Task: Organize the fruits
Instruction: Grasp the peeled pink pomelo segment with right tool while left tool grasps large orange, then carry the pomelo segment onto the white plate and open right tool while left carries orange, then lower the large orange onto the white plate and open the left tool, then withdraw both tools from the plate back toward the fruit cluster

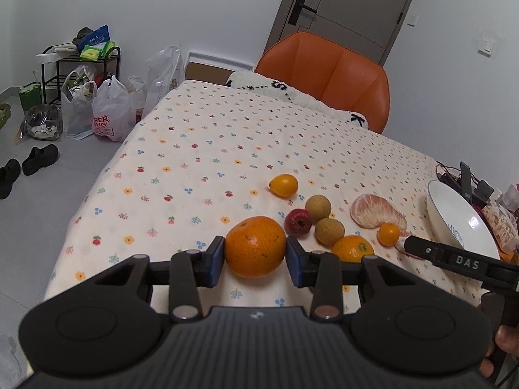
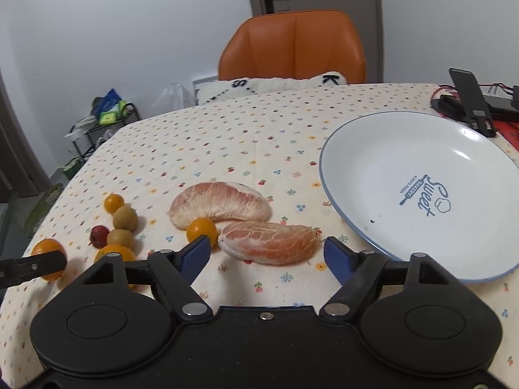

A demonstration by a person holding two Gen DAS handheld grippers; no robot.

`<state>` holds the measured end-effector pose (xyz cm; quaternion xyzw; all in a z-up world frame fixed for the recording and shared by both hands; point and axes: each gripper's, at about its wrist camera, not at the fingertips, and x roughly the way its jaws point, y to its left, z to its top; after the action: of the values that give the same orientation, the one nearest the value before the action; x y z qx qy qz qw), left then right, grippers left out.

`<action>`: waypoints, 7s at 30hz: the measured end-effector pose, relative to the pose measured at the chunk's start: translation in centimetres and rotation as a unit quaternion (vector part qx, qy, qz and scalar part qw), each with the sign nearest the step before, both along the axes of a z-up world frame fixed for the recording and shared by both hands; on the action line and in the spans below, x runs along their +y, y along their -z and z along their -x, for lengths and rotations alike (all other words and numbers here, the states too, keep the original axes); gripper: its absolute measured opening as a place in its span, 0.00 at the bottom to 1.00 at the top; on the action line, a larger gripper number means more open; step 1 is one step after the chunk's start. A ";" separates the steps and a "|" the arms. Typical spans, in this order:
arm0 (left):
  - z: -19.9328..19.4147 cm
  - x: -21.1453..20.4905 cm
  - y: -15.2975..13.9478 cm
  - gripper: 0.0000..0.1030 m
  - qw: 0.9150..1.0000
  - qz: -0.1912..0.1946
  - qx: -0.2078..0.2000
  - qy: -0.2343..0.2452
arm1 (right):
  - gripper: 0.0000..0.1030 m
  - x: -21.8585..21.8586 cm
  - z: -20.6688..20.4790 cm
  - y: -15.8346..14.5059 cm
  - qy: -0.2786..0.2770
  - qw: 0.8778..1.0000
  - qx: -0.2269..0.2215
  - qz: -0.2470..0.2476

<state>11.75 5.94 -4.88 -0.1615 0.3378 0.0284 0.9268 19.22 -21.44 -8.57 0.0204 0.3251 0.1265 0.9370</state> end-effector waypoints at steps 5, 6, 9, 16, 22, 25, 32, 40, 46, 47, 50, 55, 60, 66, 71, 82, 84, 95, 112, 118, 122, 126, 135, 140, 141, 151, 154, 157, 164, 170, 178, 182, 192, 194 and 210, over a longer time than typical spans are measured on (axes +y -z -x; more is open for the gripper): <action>-0.4 0.0 0.3 0.37 1.000 0.000 0.001 0.013 | 0.71 0.9 -0.2 0.5 0.016 1.000 0.001 0.009; -0.4 -0.1 0.3 0.37 1.000 -0.001 0.000 0.016 | 0.71 1.1 -0.2 0.5 0.019 1.000 -0.001 0.013; -0.5 -0.1 0.7 0.37 1.000 -0.001 0.003 0.024 | 0.71 1.4 -0.4 0.5 0.024 0.999 -0.002 0.022; -0.5 -0.1 0.8 0.37 1.000 -0.004 -0.003 0.031 | 0.66 1.8 -0.6 0.7 0.028 0.999 -0.013 0.035; -0.2 -0.4 0.6 0.37 1.000 -0.005 -0.001 0.030 | 0.64 0.9 -0.2 0.5 0.027 1.000 -0.010 0.006; 0.2 -0.9 0.3 0.37 0.999 -0.009 -0.004 0.032 | 0.64 0.5 0.4 0.5 0.021 1.000 -0.012 -0.002; 0.8 -1.9 -0.5 0.37 0.999 -0.015 -0.016 0.029 | 0.64 -0.6 2.0 -0.2 0.001 1.000 -0.021 -0.019; 1.3 -3.7 -2.1 0.37 0.999 -0.024 -0.032 0.036 | 0.64 -1.8 3.4 -2.0 -0.017 0.997 -0.051 -0.047; 1.0 -5.8 -3.1 0.37 0.997 -0.033 -0.043 0.045 | 0.64 -3.5 3.8 -2.7 -0.015 0.996 -0.066 -0.057; 0.9 -6.2 -3.2 0.37 0.997 -0.034 -0.045 0.047 | 0.64 -3.9 3.8 -2.8 -0.013 0.996 -0.067 -0.059; 0.7 -7.4 -3.5 0.37 0.997 -0.038 -0.048 0.054 | 0.64 -5.2 3.8 -2.9 -0.005 0.995 -0.070 -0.065; 0.1 -9.5 -3.9 0.37 0.995 -0.044 -0.053 0.066 | 0.64 -7.4 3.9 -3.0 0.008 0.995 -0.073 -0.073; -0.4 -11.7 -4.1 0.37 0.994 -0.050 -0.056 0.077 | 0.64 -9.3 3.9 -3.0 0.019 0.994 -0.077 -0.077; -1.3 -14.3 -4.1 0.37 0.992 -0.057 -0.060 0.094 | 0.64 -11.3 3.7 -3.0 0.029 0.993 -0.084 -0.079; -2.1 -16.1 -4.3 0.37 0.991 -0.062 -0.063 0.104 | 0.64 -12.7 3.4 -2.9 0.032 0.993 -0.086 -0.079; -4.3 -19.4 -4.3 0.37 0.988 -0.072 -0.060 0.123 | 0.64 -15.3 1.9 -2.4 0.037 0.993 -0.084 -0.071; -4.7 -20.0 -4.3 0.37 0.987 -0.074 -0.060 0.126 | 0.64 -15.6 1.8 -2.2 0.036 0.994 -0.081 -0.071; -6.7 -22.9 -3.4 0.37 0.984 -0.084 -0.048 0.150 | 0.65 -16.7 0.7 -1.2 0.034 0.994 -0.064 -0.080; -8.3 -25.2 -2.7 0.38 0.981 -0.078 -0.037 0.176 | 0.69 -18.2 2.0 -1.8 0.045 0.991 -0.081 -0.100; -7.8 -25.1 -3.2 0.38 0.980 -0.086 -0.049 0.173 | 0.69 -18.5 2.5 -1.7 0.050 0.990 -0.076 -0.106; -6.9 -24.6 -3.7 0.39 0.980 -0.086 -0.054 0.170 | 0.69 -18.1 2.9 -2.0 0.046 0.990 -0.079 -0.104; -6.2 -23.7 -3.9 0.41 0.981 -0.087 -0.051 0.163 | 0.69 -17.8 3.2 -2.1 0.042 0.990 -0.080 -0.105; -4.5 -20.7 -4.4 0.71 0.987 -0.087 -0.054 0.124 | 0.83 -16.9 4.0 -2.7 0.046 0.990 -0.087 -0.100; -3.4 -19.1 -4.4 0.78 0.989 -0.088 -0.054 0.109 | 1.00 -16.1 4.7 -3.2 0.047 0.990 -0.096 -0.089; -3.1 -18.6 -4.4 0.79 0.989 -0.086 -0.055 0.108 | 1.00 -16.0 4.7 -3.2 0.043 0.991 -0.093 -0.089; 0.0 -15.1 -4.8 0.90 0.991 -0.080 -0.077 0.078 | 1.00 -14.5 5.6 -3.7 0.022 0.991 -0.078 -0.106; 1.0 -14.1 -4.9 0.91 0.992 -0.074 -0.080 0.068 | 1.00 -13.5 5.9 -3.7 0.009 0.992 -0.072 -0.100; 2.0 -13.5 -4.8 0.91 0.992 -0.080 -0.080 0.061 | 1.00 -12.5 6.2 -3.8 -0.006 0.993 -0.072 -0.090; 3.4 -11.7 -4.5 0.91 0.992 -0.087 -0.076 0.046 | 1.00 -10.4 6.5 -3.5 -0.030 0.995 -0.062 -0.068; 3.9 -9.7 -3.2 0.91 0.995 -0.078 -0.062 0.030 | 1.00 -8.8 6.6 -3.1 -0.046 0.996 -0.053 -0.055; 4.1 -7.6 -1.9 0.90 0.997 -0.053 -0.061 0.008 | 1.00 -6.8 6.1 -2.6 -0.071 0.996 -0.037 -0.043; 3.9 -6.9 -1.6 0.89 0.997 -0.049 -0.065 -0.001 | 1.00 -6.0 5.6 -2.4 -0.082 0.995 -0.024 -0.050; 2.6 -5.8 0.0 0.59 0.998 -0.027 -0.048 0.004 | 1.00 -3.8 4.8 -2.5 -0.111 0.993 -0.030 -0.030; 2.3 -6.0 0.3 0.56 0.999 -0.029 -0.043 0.010 | 1.00 -3.4 4.6 -2.5 -0.117 0.992 -0.029 -0.028; 0.9 -5.3 1.4 0.23 0.999 -0.025 -0.023 0.029 | 0.81 -0.9 2.3 -1.3 -0.133 0.991 -0.005 -0.022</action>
<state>10.88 0.62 -6.31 -0.1294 0.3203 0.0062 0.9384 16.89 -22.30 -7.31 -0.0027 0.3170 0.2571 0.9129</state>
